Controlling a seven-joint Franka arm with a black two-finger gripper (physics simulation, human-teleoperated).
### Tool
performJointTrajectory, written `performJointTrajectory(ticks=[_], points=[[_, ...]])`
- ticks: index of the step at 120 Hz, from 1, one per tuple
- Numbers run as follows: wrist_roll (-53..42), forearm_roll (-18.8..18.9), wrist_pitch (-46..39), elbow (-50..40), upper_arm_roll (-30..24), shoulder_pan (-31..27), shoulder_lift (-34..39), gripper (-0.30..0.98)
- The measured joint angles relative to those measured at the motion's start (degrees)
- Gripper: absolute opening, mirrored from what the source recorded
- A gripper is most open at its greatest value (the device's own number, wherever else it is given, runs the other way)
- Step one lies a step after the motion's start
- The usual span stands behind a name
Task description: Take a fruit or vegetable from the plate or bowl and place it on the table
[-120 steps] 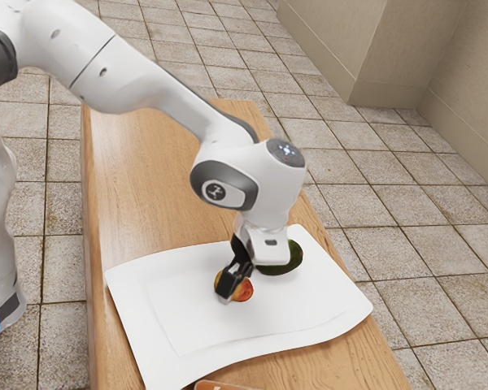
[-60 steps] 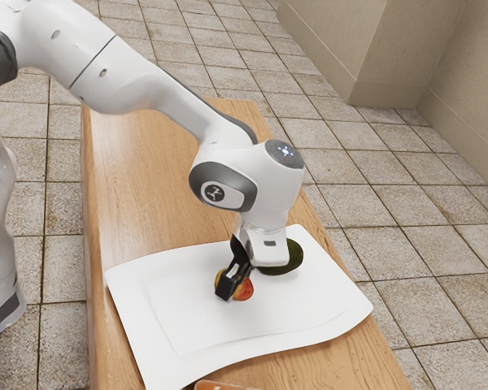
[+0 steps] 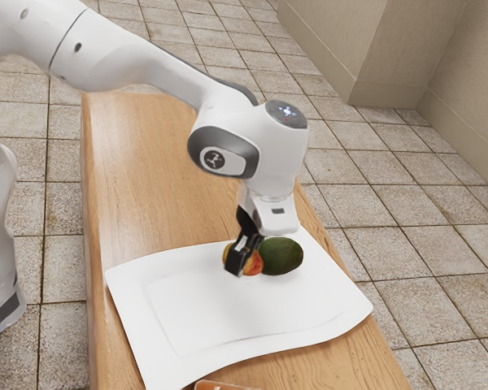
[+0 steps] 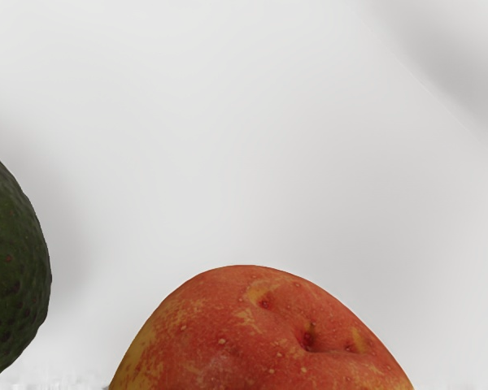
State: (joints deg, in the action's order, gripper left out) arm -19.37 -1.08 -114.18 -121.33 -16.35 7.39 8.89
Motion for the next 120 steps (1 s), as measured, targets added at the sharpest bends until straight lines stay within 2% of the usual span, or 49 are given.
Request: performJointTrajectory(ticks=[27,78,120], points=[[3.8,0.1,5.2,3.7,6.3,-0.1,1.4,0.32],[11.4,1.1,9.8,5.9,23.6,-1.2,0.7,0.32],[15.3,2.7,11.4,5.9,28.3,-3.1,-0.2,0.32]])
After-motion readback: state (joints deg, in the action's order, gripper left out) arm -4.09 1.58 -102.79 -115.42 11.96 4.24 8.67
